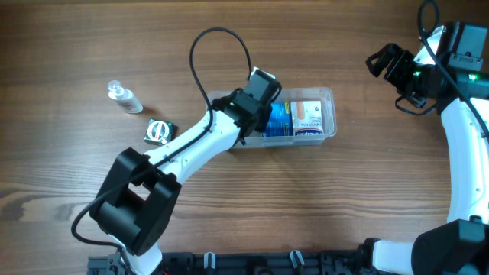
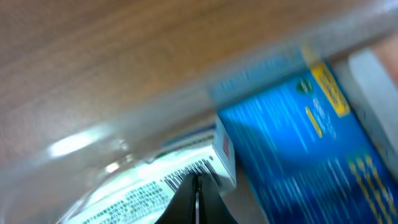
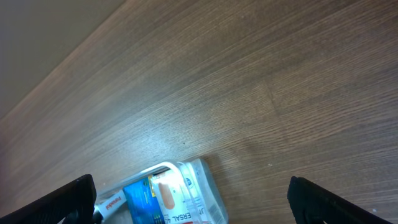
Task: Pack container
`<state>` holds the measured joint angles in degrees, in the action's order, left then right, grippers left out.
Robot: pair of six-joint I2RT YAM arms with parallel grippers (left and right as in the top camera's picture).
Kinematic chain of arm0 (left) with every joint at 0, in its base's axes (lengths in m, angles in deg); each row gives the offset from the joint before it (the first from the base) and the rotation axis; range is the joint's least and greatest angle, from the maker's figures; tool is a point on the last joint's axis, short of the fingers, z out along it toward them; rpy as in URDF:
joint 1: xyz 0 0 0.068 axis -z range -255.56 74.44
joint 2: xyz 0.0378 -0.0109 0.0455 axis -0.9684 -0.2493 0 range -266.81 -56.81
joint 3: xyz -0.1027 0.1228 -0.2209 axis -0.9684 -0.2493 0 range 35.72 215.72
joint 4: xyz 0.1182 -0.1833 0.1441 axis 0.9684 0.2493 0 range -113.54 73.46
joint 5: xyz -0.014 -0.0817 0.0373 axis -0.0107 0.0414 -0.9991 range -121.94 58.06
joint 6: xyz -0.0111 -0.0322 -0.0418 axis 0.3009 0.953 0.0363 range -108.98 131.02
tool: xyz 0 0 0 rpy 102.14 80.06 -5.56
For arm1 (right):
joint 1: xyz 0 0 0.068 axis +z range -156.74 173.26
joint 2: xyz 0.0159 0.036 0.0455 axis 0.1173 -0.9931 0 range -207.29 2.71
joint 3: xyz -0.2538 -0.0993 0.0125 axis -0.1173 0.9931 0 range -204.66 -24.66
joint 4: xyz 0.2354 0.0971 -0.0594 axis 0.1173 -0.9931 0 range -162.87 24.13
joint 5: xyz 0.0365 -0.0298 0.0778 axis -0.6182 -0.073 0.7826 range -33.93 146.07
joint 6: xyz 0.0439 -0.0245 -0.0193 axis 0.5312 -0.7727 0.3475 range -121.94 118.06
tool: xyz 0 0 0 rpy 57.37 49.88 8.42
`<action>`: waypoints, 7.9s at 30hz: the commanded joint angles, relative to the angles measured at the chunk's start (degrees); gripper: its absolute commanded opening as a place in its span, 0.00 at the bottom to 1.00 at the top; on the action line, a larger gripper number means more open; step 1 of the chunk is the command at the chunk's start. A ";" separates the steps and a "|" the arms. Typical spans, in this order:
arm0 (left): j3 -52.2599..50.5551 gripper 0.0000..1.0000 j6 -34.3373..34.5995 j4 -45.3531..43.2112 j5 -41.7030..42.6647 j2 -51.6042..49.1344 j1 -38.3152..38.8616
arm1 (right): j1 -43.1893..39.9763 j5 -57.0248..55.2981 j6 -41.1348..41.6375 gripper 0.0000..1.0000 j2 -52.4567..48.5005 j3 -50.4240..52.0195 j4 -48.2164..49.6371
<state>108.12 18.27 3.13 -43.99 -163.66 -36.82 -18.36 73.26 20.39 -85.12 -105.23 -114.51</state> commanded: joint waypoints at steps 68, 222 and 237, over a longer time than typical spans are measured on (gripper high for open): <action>-0.81 0.06 21.97 12.59 8.24 2.71 -4.59 | 0.02 0.87 0.35 1.00 1.38 -0.09 0.24; 4.15 0.46 29.00 0.33 11.19 -1.60 2.19 | 0.02 0.87 0.35 1.00 1.38 -0.09 0.26; 4.17 0.72 27.50 0.55 11.23 -1.60 1.92 | 0.02 0.87 0.37 1.00 1.38 -0.09 0.26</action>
<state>111.57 46.07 3.79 -33.28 -164.81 -34.75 -18.36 73.26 20.39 -85.12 -105.23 -114.49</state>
